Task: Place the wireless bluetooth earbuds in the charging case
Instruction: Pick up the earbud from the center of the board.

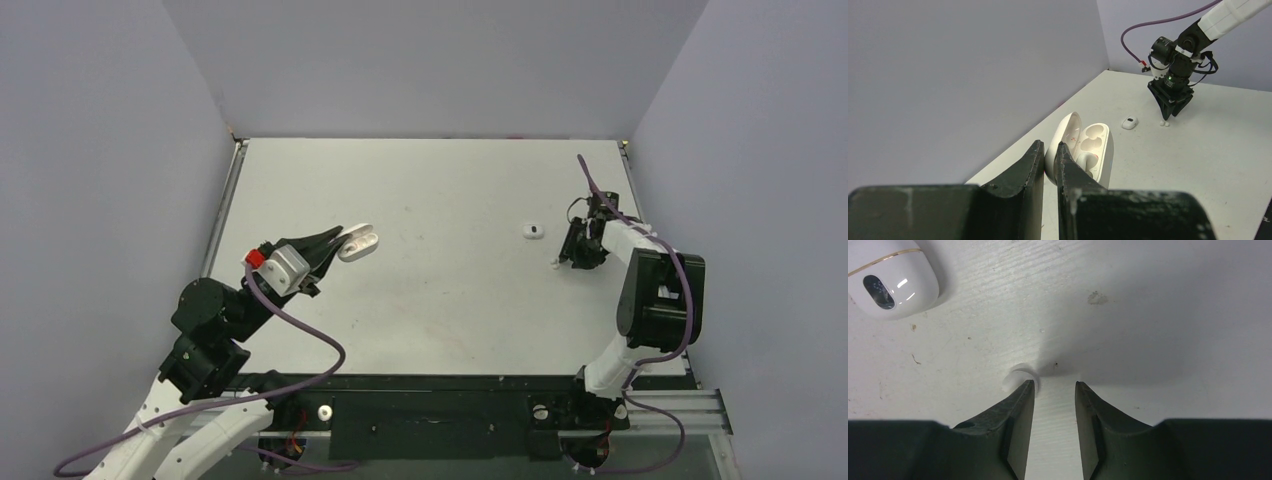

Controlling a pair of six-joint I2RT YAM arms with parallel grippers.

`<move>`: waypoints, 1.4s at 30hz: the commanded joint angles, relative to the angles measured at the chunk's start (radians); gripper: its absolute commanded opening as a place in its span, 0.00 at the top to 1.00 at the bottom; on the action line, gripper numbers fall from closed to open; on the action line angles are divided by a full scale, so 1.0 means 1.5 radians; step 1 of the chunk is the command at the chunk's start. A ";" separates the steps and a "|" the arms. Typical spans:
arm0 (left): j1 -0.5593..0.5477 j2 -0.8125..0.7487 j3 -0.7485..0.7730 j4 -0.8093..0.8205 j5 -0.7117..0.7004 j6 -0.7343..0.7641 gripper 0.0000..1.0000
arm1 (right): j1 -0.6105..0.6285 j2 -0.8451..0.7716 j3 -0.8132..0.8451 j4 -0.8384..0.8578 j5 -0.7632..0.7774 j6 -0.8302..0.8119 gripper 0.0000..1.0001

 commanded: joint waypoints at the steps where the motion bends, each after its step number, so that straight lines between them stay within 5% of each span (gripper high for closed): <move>1: -0.001 0.004 0.009 0.050 -0.012 0.007 1.00 | 0.020 0.000 0.013 0.020 0.002 -0.008 0.68; 14: -0.001 -0.002 0.009 0.045 -0.012 0.015 1.00 | 0.064 0.023 0.019 0.023 0.026 -0.008 0.70; 23: -0.001 -0.009 0.009 0.040 -0.017 0.017 1.00 | 0.075 0.014 0.013 0.034 -0.005 -0.006 0.88; 42: -0.001 -0.009 0.008 0.047 -0.015 0.019 1.00 | 0.124 -0.019 -0.043 0.059 -0.054 0.026 0.90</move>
